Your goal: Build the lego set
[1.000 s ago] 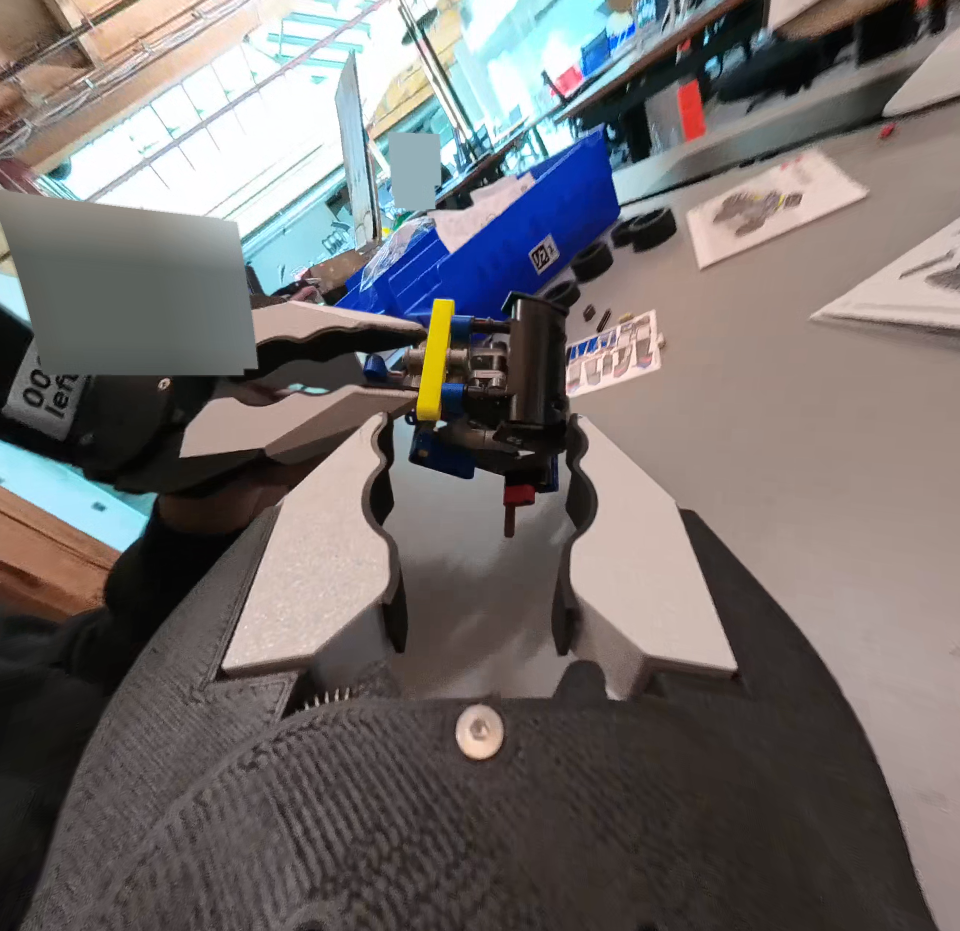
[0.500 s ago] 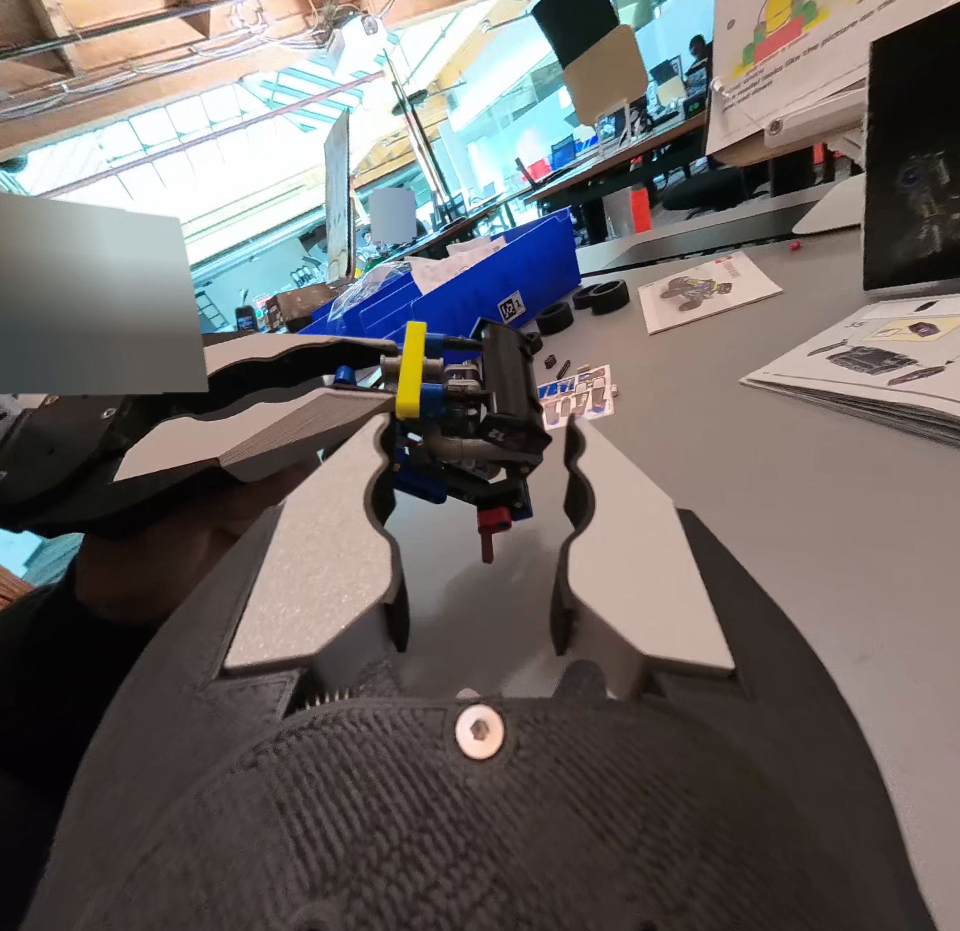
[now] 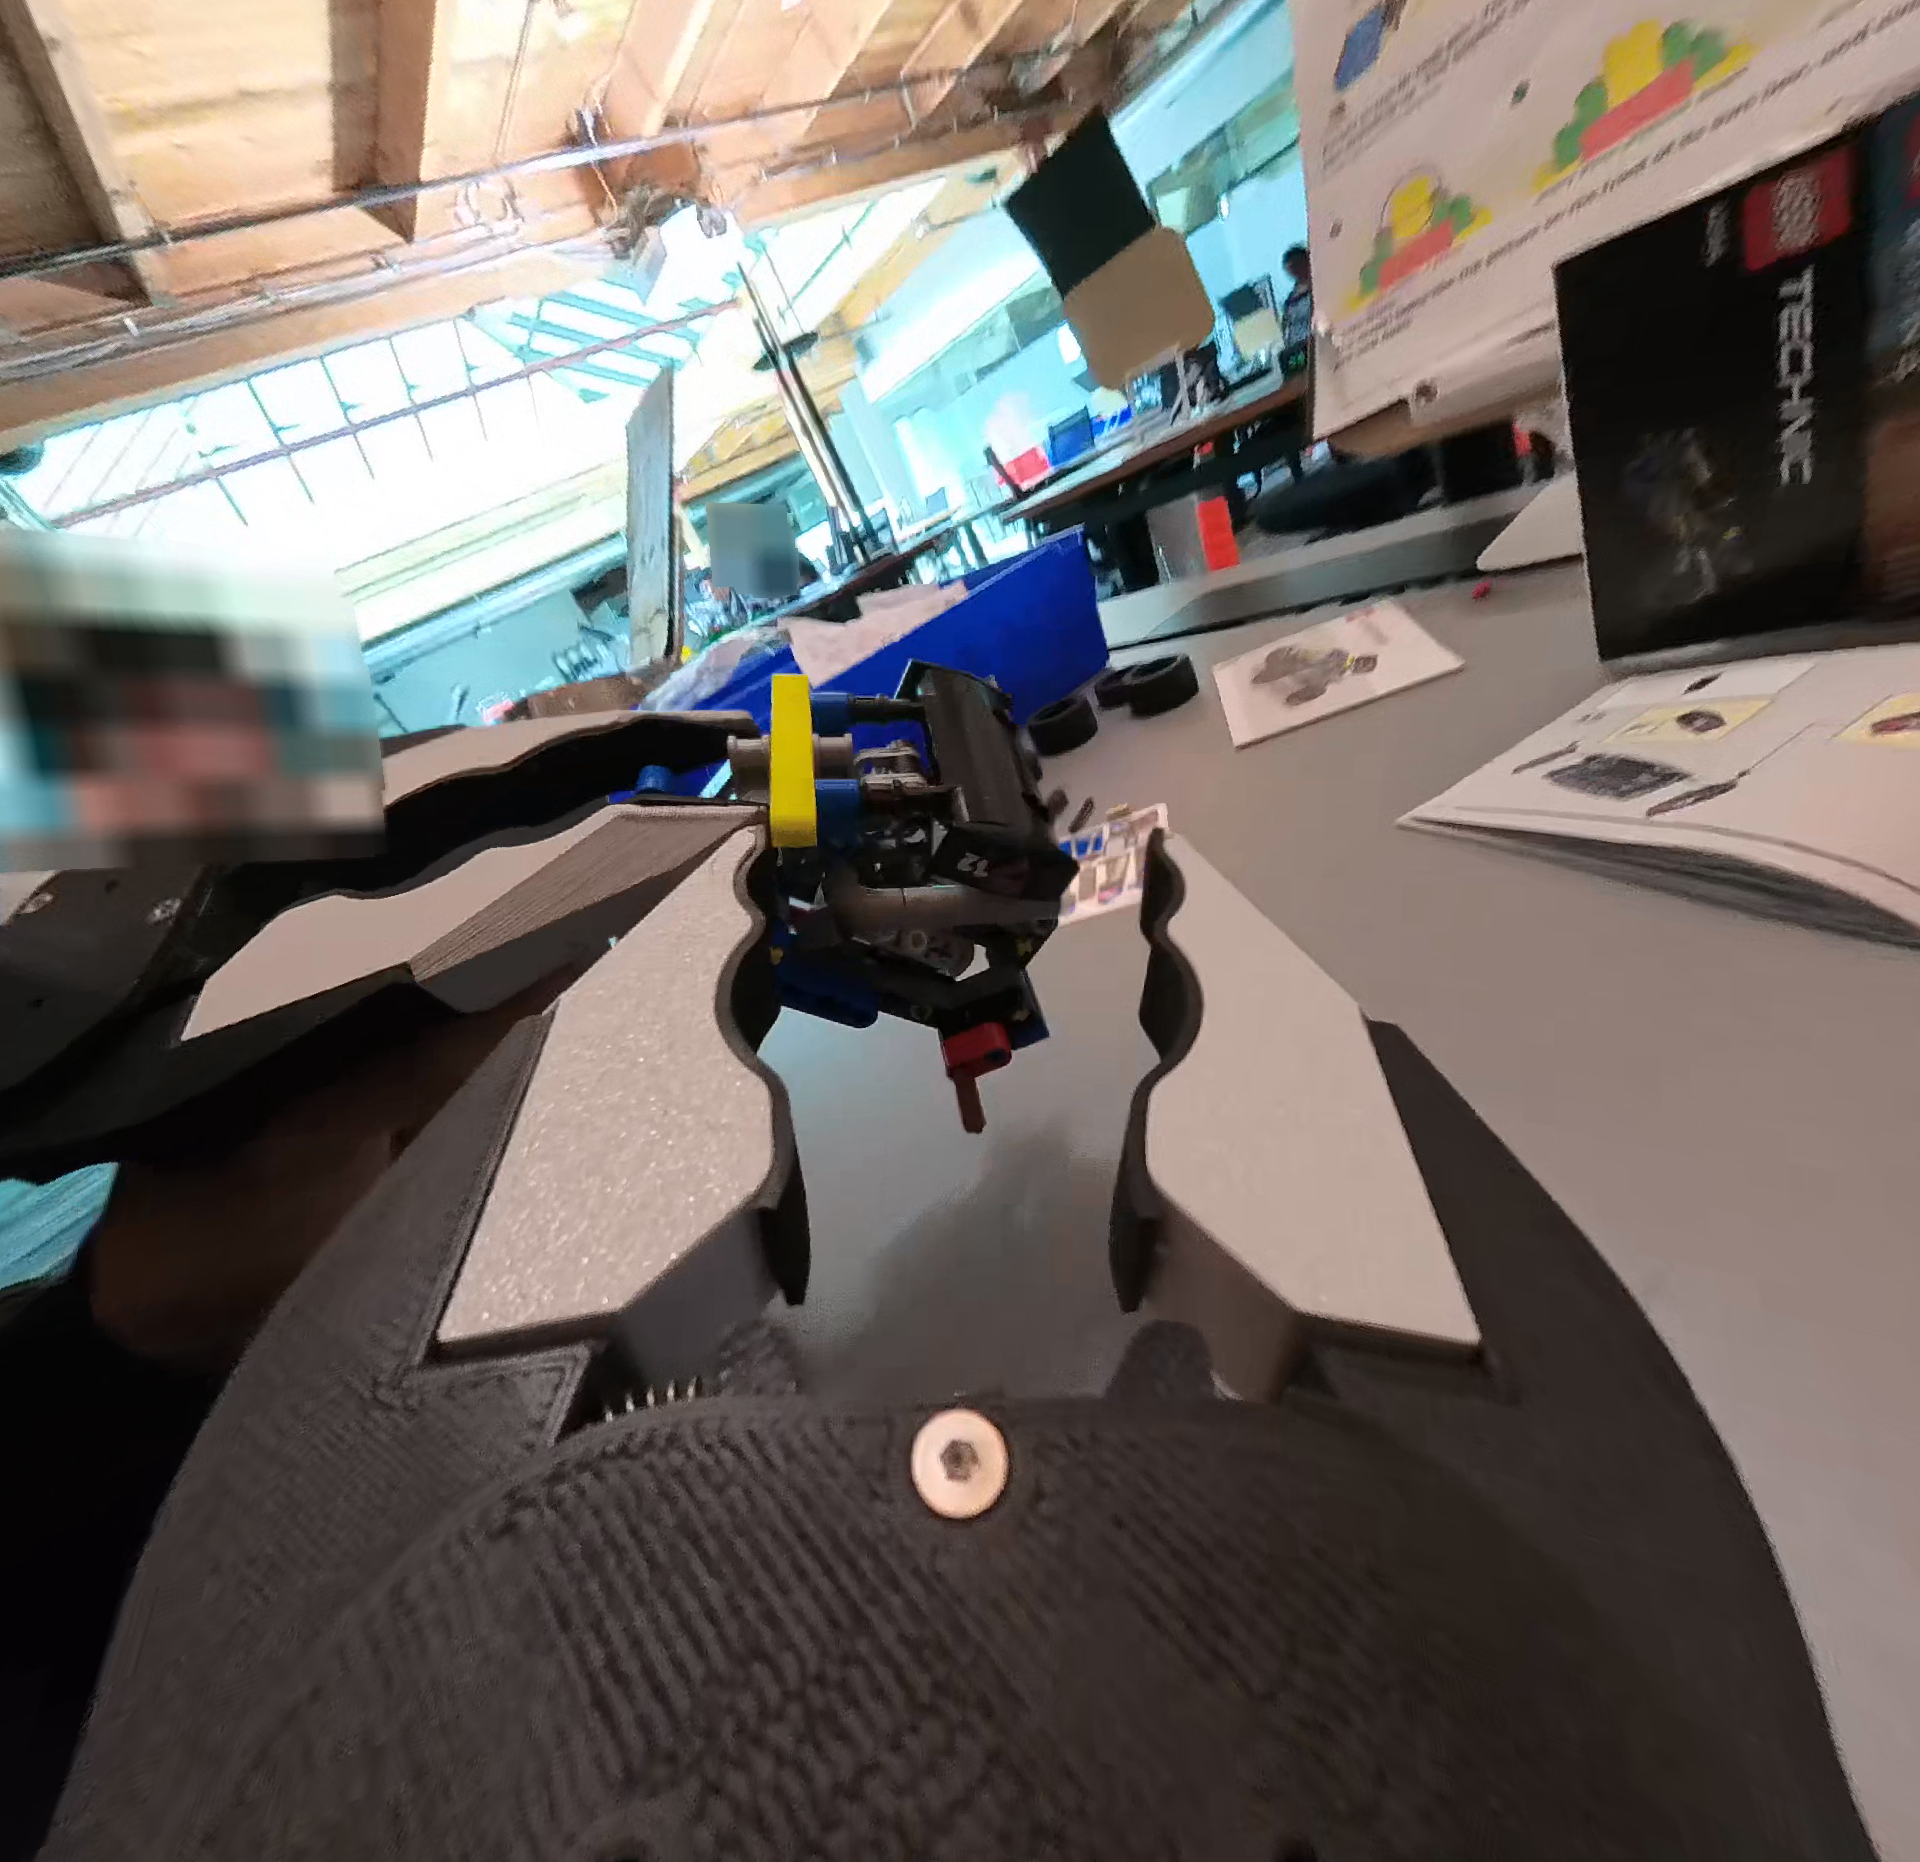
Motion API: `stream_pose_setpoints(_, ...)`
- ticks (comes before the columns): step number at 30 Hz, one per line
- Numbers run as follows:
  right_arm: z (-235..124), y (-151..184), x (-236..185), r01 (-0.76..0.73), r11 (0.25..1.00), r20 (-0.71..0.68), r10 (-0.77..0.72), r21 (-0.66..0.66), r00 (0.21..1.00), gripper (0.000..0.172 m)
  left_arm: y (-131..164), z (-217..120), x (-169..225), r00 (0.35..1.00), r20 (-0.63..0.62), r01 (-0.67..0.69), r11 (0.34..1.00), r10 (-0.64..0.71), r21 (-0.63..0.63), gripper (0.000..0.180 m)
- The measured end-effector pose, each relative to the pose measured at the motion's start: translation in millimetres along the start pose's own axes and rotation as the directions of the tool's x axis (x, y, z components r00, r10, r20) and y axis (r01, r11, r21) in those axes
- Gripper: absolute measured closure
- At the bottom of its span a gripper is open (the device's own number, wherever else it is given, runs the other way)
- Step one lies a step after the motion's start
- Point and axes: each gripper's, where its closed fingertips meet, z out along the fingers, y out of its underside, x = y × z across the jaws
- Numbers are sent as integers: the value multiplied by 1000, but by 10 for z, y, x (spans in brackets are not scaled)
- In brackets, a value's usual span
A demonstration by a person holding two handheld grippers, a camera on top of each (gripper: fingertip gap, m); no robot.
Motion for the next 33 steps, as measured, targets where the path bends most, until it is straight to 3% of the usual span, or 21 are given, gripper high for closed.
stream_pose_setpoints(3, -12, -41, -43, -25, 1000, 42, 25, 16, 999, 110, -42, 10, 13, 1000, -14, 18, 1000, -18, 24, 160)
stream_pose_setpoints(9, -52, 36, -26, 16, 998, 75, -11, -62, 997, 114, 43, 49, 97, 981, -155, 104, 992, -113, -71, 160)
stream_pose_setpoints(17, -125, 146, -8, 45, 984, 86, -31, -170, 996, 127, 166, 108, 215, 958, -248, 91, 971, -147, -222, 160)
stream_pose_setpoints(21, -235, 232, 144, 206, 933, 95, -185, -296, 978, 110, 340, 123, 279, 907, -394, -16, 922, -150, -388, 160)
stream_pose_setpoints(30, -272, 351, 287, 331, 849, 172, -284, -412, 943, 133, 587, 246, 343, 721, -663, -333, 739, -201, -586, 160)
stream_pose_setpoints(33, -313, 589, 284, 411, 747, 222, -346, -522, 911, 135, 618, 306, 342, 702, -680, -382, 695, -211, -610, 160)
